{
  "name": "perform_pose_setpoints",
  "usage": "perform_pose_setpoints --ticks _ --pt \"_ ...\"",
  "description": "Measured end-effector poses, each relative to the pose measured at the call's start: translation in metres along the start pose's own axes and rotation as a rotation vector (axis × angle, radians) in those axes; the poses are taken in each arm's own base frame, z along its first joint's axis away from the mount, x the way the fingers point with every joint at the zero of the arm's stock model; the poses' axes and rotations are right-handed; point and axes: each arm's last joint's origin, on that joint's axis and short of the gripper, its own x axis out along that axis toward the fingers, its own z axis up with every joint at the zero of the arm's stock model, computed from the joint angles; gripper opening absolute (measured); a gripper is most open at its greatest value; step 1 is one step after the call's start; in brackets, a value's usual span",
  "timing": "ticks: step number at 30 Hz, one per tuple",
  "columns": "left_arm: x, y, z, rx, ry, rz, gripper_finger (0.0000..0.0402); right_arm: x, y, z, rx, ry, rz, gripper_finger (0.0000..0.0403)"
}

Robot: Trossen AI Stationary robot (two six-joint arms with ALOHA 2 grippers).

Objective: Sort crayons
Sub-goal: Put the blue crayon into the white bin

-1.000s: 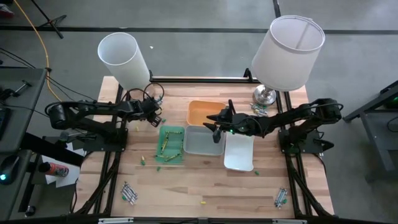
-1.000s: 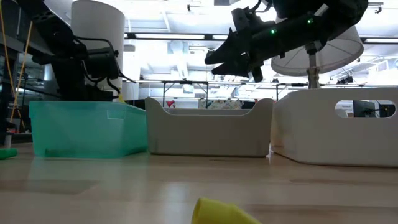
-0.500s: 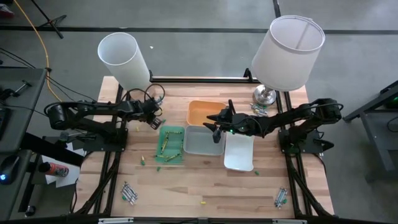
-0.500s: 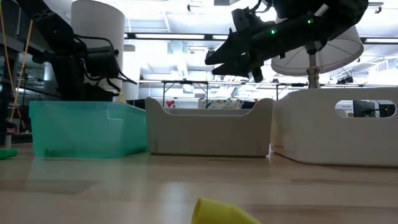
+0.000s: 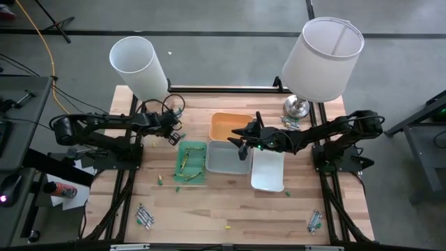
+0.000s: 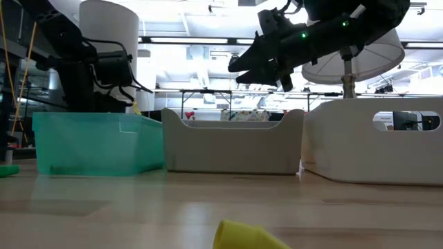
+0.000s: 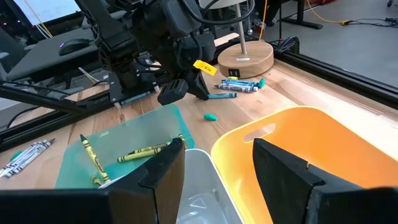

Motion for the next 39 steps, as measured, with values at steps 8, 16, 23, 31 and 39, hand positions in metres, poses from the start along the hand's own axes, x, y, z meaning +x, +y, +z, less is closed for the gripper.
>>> perform_pose_setpoints --ticks 8,16,23,31,39 --pt "-0.013 -0.005 0.005 0.045 -0.073 0.048 0.0001 0.0 0.0 0.0 0.004 0.0 0.0 0.0183" --pt "-0.044 -0.01 0.007 0.055 -0.261 0.026 0.0 0.0 0.0 0.0 0.0 -0.001 -0.003 0.0183" --pt "-0.084 -0.023 0.005 0.103 -0.533 -0.161 0.0 0.0 0.0 0.0 -0.003 -0.002 -0.002 0.0183" --pt "-0.128 -0.056 -0.002 0.264 -0.895 -0.462 0.0 0.0 0.001 0.003 0.005 -0.028 0.013 0.0183" --pt "-0.134 -0.088 -0.014 0.378 -1.193 -0.74 0.0 -0.002 0.009 0.009 -0.048 -0.077 0.163 0.0183"
